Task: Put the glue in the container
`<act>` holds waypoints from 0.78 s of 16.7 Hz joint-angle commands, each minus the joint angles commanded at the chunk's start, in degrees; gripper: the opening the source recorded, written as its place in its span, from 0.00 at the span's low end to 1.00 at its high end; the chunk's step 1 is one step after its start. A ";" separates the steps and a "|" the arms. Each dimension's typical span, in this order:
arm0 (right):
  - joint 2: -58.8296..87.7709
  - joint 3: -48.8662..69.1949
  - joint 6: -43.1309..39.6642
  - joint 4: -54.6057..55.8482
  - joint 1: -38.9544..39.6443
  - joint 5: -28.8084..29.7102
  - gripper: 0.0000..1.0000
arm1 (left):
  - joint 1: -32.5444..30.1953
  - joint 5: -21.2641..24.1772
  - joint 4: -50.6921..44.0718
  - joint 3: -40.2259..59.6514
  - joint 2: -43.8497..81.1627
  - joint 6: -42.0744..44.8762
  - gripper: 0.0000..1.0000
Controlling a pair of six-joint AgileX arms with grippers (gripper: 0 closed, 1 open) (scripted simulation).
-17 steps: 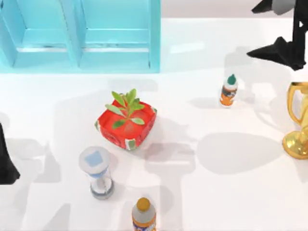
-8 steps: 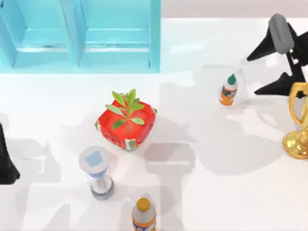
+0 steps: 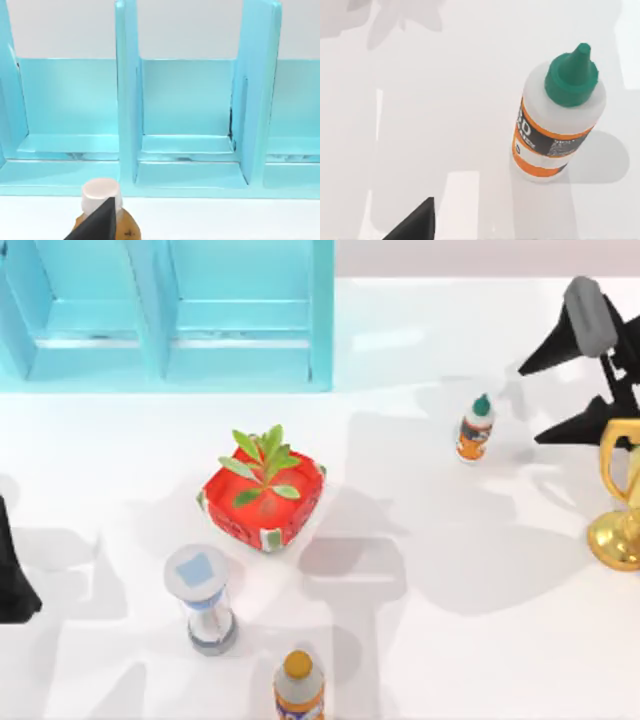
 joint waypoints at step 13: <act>3.64 -9.20 13.83 23.18 8.96 0.54 1.00 | 0.00 0.00 0.00 0.00 0.00 0.00 1.00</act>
